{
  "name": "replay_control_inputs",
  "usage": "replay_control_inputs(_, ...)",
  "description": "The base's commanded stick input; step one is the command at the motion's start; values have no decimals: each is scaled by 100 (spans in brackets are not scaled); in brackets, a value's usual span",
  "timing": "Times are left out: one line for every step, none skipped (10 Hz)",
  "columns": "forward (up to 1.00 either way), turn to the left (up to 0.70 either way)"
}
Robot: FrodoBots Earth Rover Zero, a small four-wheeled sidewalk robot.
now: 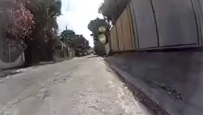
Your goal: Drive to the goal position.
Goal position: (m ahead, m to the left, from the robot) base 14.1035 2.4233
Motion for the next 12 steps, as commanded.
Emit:
replay_control_inputs(100,0)
replay_control_inputs(100,0)
replay_control_inputs(100,0)
replay_control_inputs(100,0)
replay_control_inputs(100,0)
replay_control_inputs(100,0)
replay_control_inputs(100,0)
replay_control_inputs(100,0)
replay_control_inputs(100,0)
replay_control_inputs(100,0)
replay_control_inputs(100,0)
replay_control_inputs(100,0)
